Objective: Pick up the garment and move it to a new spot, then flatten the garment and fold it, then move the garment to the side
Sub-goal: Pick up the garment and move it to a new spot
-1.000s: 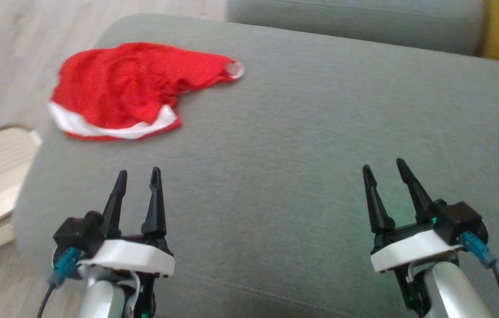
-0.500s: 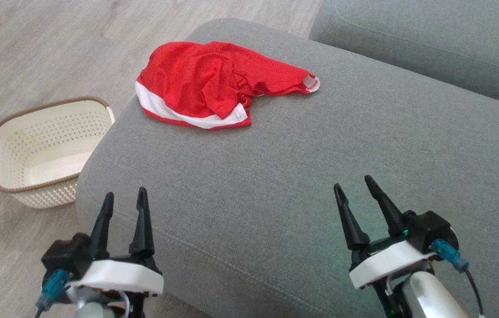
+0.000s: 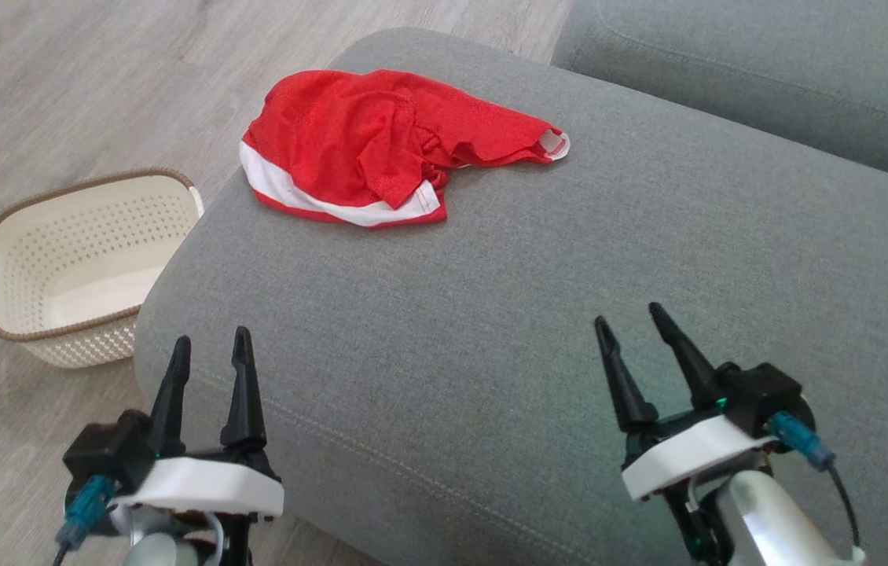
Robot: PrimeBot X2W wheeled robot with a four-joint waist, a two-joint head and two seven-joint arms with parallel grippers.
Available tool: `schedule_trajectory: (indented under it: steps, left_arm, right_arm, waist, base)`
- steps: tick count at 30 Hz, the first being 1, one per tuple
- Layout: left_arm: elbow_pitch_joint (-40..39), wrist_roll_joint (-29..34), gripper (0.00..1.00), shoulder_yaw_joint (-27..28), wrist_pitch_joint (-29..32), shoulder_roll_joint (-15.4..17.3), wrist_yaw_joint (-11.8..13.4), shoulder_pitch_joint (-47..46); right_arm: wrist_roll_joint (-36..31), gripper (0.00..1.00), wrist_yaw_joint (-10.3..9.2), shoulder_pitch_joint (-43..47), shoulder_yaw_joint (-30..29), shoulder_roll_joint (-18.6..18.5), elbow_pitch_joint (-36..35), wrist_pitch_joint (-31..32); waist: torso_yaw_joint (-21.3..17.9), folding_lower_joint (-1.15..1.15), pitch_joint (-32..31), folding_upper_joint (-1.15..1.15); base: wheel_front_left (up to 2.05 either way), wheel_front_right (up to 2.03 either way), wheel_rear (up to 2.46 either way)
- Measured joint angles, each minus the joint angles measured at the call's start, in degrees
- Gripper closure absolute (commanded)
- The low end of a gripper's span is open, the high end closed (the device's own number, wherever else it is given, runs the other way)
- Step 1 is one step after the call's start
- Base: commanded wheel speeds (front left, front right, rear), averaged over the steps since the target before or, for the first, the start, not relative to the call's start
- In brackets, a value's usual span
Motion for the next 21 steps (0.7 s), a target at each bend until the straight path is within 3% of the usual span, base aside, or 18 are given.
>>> schedule_trajectory:
  steps: [10, 21]
  left_arm:
    - [5.49, 0.0, 0.0, 2.3, 0.0, -0.08, -3.16, -7.04]
    - [25.29, 2.16, 0.0, 1.96, 1.01, 0.21, -8.22, -26.85]
  right_arm:
    - [-1.83, 0.0, 0.0, 0.0, -4.74, -0.66, -3.99, 0.34]
    - [-5.67, 0.0, 0.0, -2.82, -12.9, -4.32, -14.88, 5.69]
  waist:
    - [-1.92, 0.0, 4.01, 0.0]
    - [-4.6, 0.01, 12.99, 0.0]
  base:
    - [0.0, 0.0, 0.0]
    - [0.0, 0.0, 0.0]
